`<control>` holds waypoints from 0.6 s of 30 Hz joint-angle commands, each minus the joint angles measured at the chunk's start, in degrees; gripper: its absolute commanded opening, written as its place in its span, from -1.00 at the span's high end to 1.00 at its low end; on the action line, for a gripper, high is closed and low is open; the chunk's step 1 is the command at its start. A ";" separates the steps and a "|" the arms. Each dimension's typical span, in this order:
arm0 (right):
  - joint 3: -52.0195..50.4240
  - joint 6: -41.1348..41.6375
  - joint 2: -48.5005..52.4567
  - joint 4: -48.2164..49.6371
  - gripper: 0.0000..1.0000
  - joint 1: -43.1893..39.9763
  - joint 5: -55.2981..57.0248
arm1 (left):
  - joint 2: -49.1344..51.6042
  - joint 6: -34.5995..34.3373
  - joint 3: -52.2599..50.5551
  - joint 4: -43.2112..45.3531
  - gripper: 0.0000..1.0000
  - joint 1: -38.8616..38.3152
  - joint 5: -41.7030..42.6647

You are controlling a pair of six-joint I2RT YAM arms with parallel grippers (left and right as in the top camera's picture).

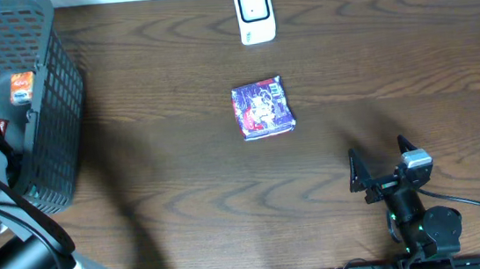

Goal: Scan the item barcode
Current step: 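Adjust grip on the green wipes pack and lift it from the basket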

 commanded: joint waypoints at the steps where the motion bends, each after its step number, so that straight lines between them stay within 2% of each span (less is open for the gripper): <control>1: -0.24 -0.76 -0.31 -0.04 -0.98 -0.28 0.00 | -1.22 6.27 -0.28 -0.35 0.85 0.17 0.57; 9: -0.24 -0.76 -0.31 -0.04 -0.98 -0.28 0.00 | -15.80 5.53 -0.02 -0.35 0.86 0.07 1.84; 13: -0.24 -0.76 -0.31 -0.04 -0.98 -0.28 0.00 | -27.50 5.51 -0.02 2.82 0.85 0.07 8.24; 18: -0.24 -0.76 -0.31 -0.04 -0.99 -0.28 0.00 | -36.41 5.46 -0.02 5.92 0.85 0.07 16.39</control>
